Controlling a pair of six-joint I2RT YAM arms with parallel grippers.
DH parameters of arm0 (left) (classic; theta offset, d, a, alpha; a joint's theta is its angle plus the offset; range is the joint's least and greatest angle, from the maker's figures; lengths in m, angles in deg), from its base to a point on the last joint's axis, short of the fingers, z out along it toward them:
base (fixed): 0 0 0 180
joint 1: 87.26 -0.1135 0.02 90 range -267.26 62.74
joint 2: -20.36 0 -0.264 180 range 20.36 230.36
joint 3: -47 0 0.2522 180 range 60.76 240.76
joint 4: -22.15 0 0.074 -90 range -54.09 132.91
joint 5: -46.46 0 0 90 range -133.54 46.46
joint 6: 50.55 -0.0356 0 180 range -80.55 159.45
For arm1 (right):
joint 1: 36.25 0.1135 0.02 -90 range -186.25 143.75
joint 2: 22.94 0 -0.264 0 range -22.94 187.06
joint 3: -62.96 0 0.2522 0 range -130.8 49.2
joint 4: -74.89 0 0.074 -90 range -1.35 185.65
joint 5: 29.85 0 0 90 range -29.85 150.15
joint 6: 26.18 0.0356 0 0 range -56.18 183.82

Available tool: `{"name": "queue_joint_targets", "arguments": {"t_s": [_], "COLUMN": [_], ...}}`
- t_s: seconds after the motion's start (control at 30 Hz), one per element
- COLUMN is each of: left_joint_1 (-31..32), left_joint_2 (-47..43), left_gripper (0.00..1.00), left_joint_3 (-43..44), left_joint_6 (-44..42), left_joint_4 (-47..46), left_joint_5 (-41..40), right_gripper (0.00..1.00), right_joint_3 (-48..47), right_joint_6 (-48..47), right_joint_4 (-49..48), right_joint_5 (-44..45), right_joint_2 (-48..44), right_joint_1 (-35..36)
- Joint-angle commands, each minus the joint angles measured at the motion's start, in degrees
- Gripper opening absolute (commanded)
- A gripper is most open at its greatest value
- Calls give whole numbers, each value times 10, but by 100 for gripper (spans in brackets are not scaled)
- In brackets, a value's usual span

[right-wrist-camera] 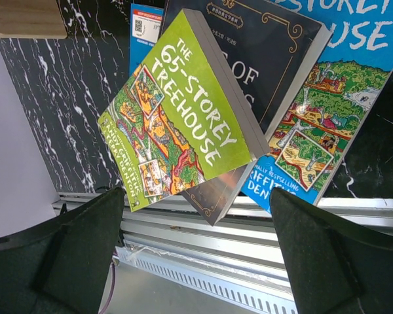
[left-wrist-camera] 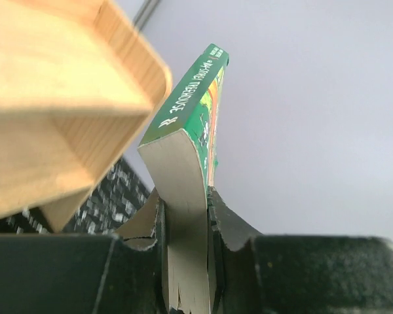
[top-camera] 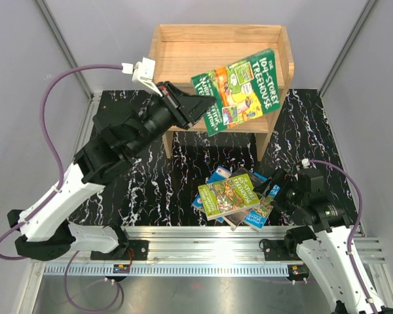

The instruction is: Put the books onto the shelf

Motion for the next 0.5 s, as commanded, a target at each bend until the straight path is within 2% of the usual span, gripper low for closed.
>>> {"name": "queue_joint_targets", "arguments": {"t_s": [0.0,0.13,0.3,0.47], "left_joint_1": [2,1,2,3], "left_joint_2": [38,71,136,243], "left_gripper": [0,0,0,0], "left_joint_3": [35,0,10,147], "left_joint_6": [-11,12,29,60], "left_joint_4": [-124,-238,-372,-331], "left_joint_5": [-51,-167,-281,-367], "right_gripper": [100,100,100,100], "right_joint_3": [-11,-11,-12,-12], "right_joint_6": [3,3,4,6], "right_joint_4": [5,5,5,6], "right_joint_5": [18,20,24,27], "right_joint_2": [-9,-17,-30,-47], "right_joint_1": [5,5,4,5]}}
